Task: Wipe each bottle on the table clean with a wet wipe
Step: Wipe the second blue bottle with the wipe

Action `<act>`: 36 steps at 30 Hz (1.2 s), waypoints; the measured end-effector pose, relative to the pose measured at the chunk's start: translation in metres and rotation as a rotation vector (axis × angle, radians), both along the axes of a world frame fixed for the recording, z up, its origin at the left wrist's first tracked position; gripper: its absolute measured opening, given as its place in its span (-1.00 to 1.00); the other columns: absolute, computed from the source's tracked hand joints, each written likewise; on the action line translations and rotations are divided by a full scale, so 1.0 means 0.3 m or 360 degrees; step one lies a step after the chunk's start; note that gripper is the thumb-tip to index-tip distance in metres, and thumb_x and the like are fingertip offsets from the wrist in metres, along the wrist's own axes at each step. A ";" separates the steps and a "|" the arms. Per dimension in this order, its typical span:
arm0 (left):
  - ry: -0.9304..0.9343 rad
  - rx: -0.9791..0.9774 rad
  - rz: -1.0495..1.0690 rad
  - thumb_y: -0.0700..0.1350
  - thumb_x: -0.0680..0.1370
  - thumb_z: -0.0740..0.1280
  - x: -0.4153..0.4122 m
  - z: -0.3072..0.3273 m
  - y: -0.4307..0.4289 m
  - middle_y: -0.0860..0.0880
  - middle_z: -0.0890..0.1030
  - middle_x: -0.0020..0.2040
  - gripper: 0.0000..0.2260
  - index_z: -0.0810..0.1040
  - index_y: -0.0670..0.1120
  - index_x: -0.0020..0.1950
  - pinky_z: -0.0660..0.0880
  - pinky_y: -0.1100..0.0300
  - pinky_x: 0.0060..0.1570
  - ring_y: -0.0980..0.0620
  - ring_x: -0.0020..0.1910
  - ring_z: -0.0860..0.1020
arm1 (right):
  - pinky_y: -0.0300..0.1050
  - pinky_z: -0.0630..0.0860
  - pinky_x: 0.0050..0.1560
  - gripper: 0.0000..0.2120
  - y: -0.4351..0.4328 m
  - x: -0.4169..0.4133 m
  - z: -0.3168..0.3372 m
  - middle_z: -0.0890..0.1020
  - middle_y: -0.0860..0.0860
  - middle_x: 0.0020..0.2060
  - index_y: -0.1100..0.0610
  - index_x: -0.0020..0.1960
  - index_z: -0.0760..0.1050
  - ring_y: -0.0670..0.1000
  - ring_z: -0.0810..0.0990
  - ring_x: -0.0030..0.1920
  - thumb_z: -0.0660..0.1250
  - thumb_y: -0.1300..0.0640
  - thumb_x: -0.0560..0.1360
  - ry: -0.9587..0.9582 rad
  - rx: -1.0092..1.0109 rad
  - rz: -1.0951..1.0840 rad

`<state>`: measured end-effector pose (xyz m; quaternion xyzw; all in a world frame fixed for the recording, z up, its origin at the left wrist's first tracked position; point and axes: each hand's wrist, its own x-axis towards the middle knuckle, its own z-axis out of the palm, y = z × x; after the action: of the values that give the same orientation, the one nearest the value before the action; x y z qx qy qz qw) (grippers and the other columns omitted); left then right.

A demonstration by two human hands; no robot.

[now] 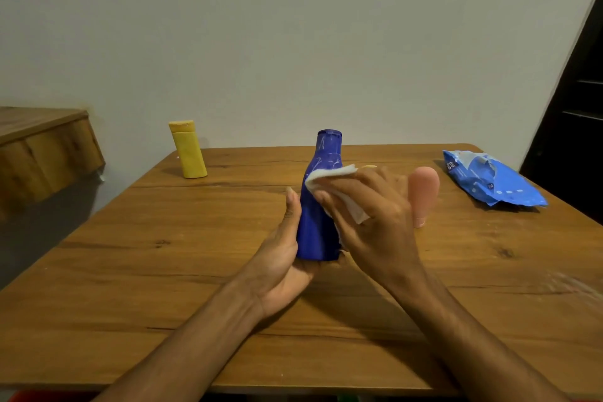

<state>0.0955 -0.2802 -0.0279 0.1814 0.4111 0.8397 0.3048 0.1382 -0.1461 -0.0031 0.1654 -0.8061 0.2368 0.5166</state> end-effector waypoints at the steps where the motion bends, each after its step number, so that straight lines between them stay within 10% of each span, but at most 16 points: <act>1: 0.0000 0.0016 0.0014 0.26 0.51 0.20 0.003 0.003 0.001 -0.17 0.57 0.29 -0.44 0.46 -0.04 0.39 0.44 -0.15 0.27 -0.12 0.27 0.54 | 0.14 0.44 -0.06 -0.81 -0.006 0.003 -0.006 0.62 -0.02 -0.01 0.03 0.11 0.57 -0.02 0.50 0.02 0.31 0.03 0.53 -0.0007 0.0100 0.0023; 27: 0.0069 -0.0086 0.0011 0.23 0.59 0.09 0.031 0.003 0.001 -0.19 0.57 0.29 -0.50 0.51 -0.04 0.35 0.28 -0.22 0.42 -0.20 0.35 0.47 | 0.04 0.28 0.00 -0.80 -0.003 -0.014 -0.009 0.40 -0.04 0.10 0.00 0.16 0.39 0.04 0.38 0.10 0.20 0.09 0.54 0.0145 0.0396 -0.0326; 32: 0.0074 -0.0094 -0.0068 0.28 0.55 0.14 0.028 0.004 -0.001 -0.21 0.59 0.17 -0.44 0.50 -0.07 0.36 0.51 -0.01 0.04 -0.11 0.03 0.57 | 0.15 0.37 -0.08 -0.82 0.009 -0.014 0.007 0.41 -0.06 0.09 0.02 0.14 0.43 0.04 0.40 0.04 0.20 0.13 0.54 0.0160 0.0166 -0.0390; 36: 0.0019 0.0016 -0.0078 0.23 0.56 0.14 0.031 0.007 -0.002 -0.19 0.55 0.31 -0.48 0.48 -0.05 0.38 0.30 -0.21 0.40 -0.19 0.31 0.50 | 0.01 0.25 0.04 -0.82 -0.005 -0.009 -0.009 0.50 0.01 0.08 0.03 0.12 0.41 0.05 0.40 0.09 0.23 0.13 0.52 0.0137 0.0417 -0.0282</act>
<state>0.1049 -0.2807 -0.0257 0.1981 0.4042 0.8329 0.3221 0.1355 -0.1475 -0.0059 0.1694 -0.8186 0.0759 0.5435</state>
